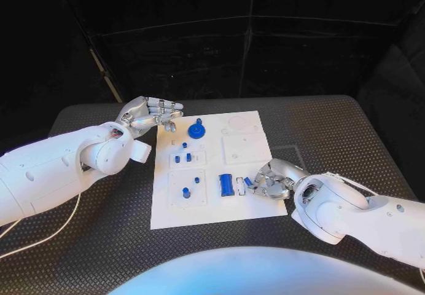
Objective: Assemble the parts on the task board
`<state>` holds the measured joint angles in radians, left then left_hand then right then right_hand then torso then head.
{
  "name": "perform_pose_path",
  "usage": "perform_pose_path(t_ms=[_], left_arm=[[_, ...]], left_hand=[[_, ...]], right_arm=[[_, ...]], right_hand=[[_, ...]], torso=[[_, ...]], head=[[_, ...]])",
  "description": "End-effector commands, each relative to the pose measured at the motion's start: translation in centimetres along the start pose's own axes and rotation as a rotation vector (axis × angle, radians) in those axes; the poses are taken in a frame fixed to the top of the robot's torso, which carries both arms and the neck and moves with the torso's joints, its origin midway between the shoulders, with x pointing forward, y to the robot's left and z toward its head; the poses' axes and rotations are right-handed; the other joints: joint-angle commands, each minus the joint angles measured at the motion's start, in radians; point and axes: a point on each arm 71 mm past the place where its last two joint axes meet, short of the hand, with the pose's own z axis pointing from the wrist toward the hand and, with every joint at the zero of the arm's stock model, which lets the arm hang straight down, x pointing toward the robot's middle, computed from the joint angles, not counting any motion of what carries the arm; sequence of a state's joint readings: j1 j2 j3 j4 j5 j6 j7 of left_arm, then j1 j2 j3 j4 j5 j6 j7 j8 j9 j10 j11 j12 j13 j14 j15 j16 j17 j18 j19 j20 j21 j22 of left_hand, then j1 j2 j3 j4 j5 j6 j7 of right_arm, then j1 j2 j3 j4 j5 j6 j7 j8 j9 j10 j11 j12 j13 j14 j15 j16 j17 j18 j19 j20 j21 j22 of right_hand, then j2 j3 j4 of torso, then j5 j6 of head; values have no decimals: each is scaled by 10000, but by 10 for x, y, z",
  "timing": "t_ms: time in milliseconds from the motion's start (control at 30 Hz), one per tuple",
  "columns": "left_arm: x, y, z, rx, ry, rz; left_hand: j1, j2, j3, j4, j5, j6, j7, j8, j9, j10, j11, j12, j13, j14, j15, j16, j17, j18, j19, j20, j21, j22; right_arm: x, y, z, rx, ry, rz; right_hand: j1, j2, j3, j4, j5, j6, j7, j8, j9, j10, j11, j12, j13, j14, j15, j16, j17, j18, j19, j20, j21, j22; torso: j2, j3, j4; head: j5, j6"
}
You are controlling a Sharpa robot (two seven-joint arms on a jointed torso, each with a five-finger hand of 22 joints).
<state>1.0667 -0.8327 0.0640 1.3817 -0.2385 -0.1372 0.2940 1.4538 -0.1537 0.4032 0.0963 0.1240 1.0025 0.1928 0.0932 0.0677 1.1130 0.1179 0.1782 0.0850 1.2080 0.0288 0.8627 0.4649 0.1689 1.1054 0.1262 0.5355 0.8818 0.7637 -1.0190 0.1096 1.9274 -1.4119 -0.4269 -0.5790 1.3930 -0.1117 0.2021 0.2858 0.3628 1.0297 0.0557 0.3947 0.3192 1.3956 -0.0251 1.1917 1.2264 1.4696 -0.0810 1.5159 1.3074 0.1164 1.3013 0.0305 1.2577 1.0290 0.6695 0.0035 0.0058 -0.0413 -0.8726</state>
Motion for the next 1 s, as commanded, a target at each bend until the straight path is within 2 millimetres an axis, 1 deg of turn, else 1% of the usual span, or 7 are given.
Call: perform_pose_path(t_ms=[33,100,200,533,700,767,1000], left_arm=[[2,-1,1,51,116,-78],[2,-1,1,49,121,-80],[2,-1,1,46,115,-78],[3,-1,1,42,145,-89],[3,-1,1,33,145,-89],[2,-1,1,29,142,-88],[2,-1,1,16,154,-91]], left_hand=[[-33,97,-8,-57,-29,-75,-27,18,-4,-80,-20,22,7,-58,-11,-41,-12,133,-45,13,-46,-12],[-33,97,-8,-57,-29,-75,-27,18,-4,-80,-20,22,7,-58,-11,-41,-12,133,-45,13,-46,-12],[-33,97,-8,-57,-29,-75,-27,18,-4,-80,-20,22,7,-58,-11,-41,-12,133,-45,13,-46,-12],[-33,97,-8,-57,-29,-75,-27,18,-4,-80,-20,22,7,-58,-11,-41,-12,133,-45,13,-46,-12],[-33,97,-8,-57,-29,-75,-27,18,-4,-80,-20,22,7,-58,-11,-41,-12,133,-45,13,-46,-12],[-44,103,0,-73,-28,-86,-24,23,-4,-98,-16,41,6,-59,-10,-42,-21,133,-44,14,-50,-13],[-44,103,0,-73,-28,-86,-24,23,-4,-98,-16,41,6,-59,-10,-42,-21,133,-44,14,-50,-13]], right_arm=[[2,4,2,-169,93,495],[3,6,3,-222,111,541],[4,8,5,-277,83,601],[9,13,9,-361,247,583],[10,13,11,-300,349,528],[11,13,11,-289,357,506],[11,12,13,-258,317,421]], right_hand=[[-96,-45,90,-3,23,61,14,-41,25,22,59,-54,16,822,1,49,1701,-95,12,11,42,-1],[-239,-106,127,4,134,83,18,-38,46,36,64,-37,33,825,8,57,1715,-99,18,15,50,17],[-527,-213,79,-35,906,112,20,-22,105,57,68,-12,62,825,10,57,1717,-100,21,20,56,34],[-811,-249,-61,-7,1107,108,37,-20,159,60,83,-13,71,824,22,56,1716,-99,13,27,51,32],[-1616,-381,-680,19,1787,104,73,-45,205,43,122,-51,48,810,56,22,1659,-86,-34,59,-6,-42],[-1827,-379,-918,30,1583,100,80,-59,221,29,131,-76,32,804,64,6,1633,-78,-53,65,-30,-72],[-2301,-211,-1671,33,301,87,76,-112,273,-13,138,-139,-6,791,72,-35,1572,-62,-94,84,-93,-138]], torso=[[3,-1,6],[10,4,12],[3,1,-3],[9,3,-7],[10,2,-3],[5,3,-10],[-3,-2,-25]], head=[[32,0],[44,0],[72,0],[81,0],[104,0],[116,0],[112,0]])
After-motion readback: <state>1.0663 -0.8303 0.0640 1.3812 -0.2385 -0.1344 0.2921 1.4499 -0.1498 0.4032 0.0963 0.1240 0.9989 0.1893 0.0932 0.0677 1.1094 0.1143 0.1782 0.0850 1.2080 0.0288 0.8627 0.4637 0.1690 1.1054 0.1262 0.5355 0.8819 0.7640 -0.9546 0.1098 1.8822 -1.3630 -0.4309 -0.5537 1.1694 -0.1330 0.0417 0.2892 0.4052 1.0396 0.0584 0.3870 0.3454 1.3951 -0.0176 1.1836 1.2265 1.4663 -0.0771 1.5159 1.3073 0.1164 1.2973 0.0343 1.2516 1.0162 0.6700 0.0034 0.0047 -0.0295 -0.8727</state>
